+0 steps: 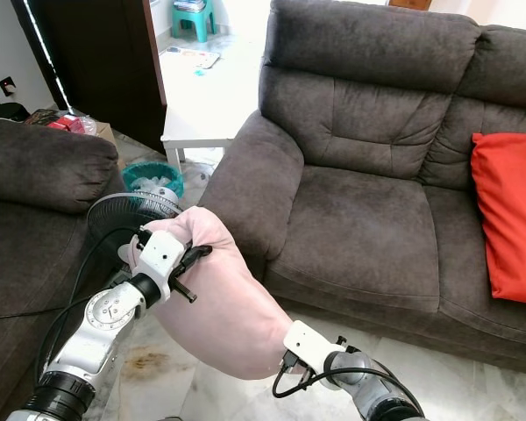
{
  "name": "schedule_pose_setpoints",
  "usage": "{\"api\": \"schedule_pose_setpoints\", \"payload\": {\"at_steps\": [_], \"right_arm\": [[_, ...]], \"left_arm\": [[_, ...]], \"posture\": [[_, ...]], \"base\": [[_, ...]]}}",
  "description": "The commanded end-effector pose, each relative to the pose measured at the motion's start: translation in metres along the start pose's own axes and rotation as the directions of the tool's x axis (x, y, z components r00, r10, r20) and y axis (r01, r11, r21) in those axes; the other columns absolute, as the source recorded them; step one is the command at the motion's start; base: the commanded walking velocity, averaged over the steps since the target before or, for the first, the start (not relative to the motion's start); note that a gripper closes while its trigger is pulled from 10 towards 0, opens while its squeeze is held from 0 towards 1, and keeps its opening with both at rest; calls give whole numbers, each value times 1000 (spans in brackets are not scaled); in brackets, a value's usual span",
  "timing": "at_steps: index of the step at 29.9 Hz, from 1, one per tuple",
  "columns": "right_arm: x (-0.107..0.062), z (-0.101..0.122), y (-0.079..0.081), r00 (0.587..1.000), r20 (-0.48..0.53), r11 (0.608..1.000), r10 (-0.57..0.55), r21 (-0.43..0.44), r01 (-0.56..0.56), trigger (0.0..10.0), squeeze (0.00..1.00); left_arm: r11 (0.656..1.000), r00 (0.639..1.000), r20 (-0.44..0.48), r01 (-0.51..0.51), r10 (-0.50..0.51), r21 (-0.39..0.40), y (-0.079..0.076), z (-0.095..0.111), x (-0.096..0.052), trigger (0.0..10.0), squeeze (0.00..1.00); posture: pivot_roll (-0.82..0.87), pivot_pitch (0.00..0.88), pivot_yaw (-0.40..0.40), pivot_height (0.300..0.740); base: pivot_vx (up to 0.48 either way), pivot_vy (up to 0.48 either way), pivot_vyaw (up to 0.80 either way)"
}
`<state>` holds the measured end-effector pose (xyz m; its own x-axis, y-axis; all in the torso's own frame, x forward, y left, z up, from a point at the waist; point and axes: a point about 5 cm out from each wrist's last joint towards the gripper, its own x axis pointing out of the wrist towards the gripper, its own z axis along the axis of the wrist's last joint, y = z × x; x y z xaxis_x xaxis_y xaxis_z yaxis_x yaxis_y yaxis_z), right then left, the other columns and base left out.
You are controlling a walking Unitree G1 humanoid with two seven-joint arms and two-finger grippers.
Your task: Move the pillow to the sofa from floor
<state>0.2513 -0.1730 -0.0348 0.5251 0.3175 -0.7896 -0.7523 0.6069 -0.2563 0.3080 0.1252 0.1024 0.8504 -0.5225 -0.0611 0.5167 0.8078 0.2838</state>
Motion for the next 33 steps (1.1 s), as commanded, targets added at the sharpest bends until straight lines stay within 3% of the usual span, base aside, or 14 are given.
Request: {"api": "schedule_pose_setpoints", "payload": {"at_steps": [1,10,13,16,17,22,26,27,28,29,31,32,33], "right_arm": [[0,9,-6,999,51,999,-19,35,17,0,0],[-3,16,-12,992,115,995,-44,97,33,0,0],[-7,21,-19,985,151,992,-79,109,63,0,0],[-9,22,-22,982,162,990,-98,114,80,0,0],[-13,28,-30,966,209,981,-149,157,118,10000,0],[-26,43,-47,909,317,947,-272,258,193,10000,0],[-52,59,-63,749,440,844,-496,449,295,10000,0],[-59,63,-64,698,459,801,-550,526,285,10000,0],[-59,63,-64,698,459,801,-550,526,285,10000,0],[-65,64,-64,658,464,769,-593,569,291,10000,0],[-71,66,-63,621,466,735,-631,615,286,10000,0],[-77,68,-61,579,456,687,-676,673,272,10000,0],[-79,68,-59,569,455,674,-685,692,258,10000,0]], "left_arm": [[999,995,95,-8,5,36,6,25,9,10000,0],[999,998,69,-13,11,30,4,18,7,10000,0],[999,1000,-25,-6,7,31,2,3,5,10000,0],[999,998,-62,-1,4,45,1,-3,4,10000,0],[998,996,-75,-48,51,45,3,-7,2,10000,0],[989,987,-65,-149,150,16,7,-7,-1,10000,0],[948,948,-18,-319,319,8,19,6,-2,10000,0],[938,938,1,-347,347,12,20,9,-3,10000,0],[938,938,1,-347,347,12,20,9,-3,10000,0],[927,928,11,-374,374,28,21,11,-5,10000,0],[916,917,19,-400,399,33,21,11,-7,10000,0],[916,918,24,-397,396,55,18,10,-8,10000,0],[919,921,28,-389,388,66,17,10,-8,10000,0]], "posture": [[158,13,-68,740],[153,9,-69,740],[150,11,-69,740],[150,11,-70,740],[148,10,-70,740],[142,7,-77,740],[137,0,-81,740],[136,0,-79,740],[136,0,-79,740],[133,0,-77,740],[131,0,-77,740],[128,0,-78,740],[129,0,-79,740]], "base": [[0,0,0],[0,0,0],[0,0,0],[0,0,0],[0,0,0],[0,0,0],[0,0,0],[0,0,0],[0,0,0],[0,0,0],[0,0,0],[0,0,0],[0,0,0]]}}
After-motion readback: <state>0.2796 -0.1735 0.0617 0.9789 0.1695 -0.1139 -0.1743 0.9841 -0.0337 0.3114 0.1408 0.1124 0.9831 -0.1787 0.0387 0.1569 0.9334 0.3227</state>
